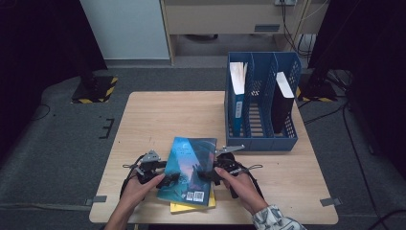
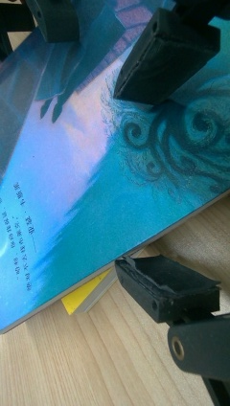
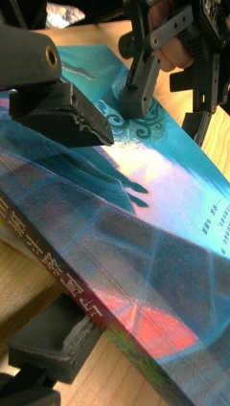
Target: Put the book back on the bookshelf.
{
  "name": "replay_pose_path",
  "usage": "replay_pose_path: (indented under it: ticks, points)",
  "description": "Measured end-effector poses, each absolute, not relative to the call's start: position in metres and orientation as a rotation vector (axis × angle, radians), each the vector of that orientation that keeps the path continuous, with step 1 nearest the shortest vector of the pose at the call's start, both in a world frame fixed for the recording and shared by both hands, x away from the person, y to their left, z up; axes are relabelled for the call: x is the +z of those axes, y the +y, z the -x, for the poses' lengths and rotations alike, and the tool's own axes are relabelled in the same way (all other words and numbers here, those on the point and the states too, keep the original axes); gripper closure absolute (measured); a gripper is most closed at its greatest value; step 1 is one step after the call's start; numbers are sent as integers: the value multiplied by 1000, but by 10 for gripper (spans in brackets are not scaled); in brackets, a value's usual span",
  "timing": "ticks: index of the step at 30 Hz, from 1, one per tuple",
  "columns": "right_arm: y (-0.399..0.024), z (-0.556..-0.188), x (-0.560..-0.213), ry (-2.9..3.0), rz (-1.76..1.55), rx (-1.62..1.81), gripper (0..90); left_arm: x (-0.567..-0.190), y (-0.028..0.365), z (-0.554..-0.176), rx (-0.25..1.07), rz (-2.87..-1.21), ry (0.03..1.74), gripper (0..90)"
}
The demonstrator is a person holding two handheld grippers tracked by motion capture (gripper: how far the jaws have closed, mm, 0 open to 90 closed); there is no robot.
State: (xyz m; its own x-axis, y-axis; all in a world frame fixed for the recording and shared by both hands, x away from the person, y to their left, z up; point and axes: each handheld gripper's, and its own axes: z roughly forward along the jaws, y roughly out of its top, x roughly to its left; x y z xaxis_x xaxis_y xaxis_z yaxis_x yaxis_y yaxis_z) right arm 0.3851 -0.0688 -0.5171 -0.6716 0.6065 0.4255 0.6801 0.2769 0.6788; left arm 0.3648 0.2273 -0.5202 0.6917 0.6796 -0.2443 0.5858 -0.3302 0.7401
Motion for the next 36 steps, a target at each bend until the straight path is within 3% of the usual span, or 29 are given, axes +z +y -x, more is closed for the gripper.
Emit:
replay_pose_path:
  ticks: [6,7,9,19,26,36]
  points:
    - [-56,-382,-516,-2436,1212,-1366,230,-519,228,-364,140,-2039,974,163]
    - [-49,-380,-515,-2433,1188,-1365,270,-519,228,-363,138,-2040,979,162]
    - [-42,-377,-517,-2462,1168,-1347,226,-518,228,-362,150,-2045,984,158]
    - [-41,-378,-518,-2493,1152,-1355,248,-517,228,-361,166,-2044,991,153]
    - [-42,-377,-519,-2492,1157,-1362,261,-513,232,-354,238,-2081,994,86]
    - [-40,-375,-519,-2493,1188,-1368,264,-518,236,-352,109,-2078,1013,58]
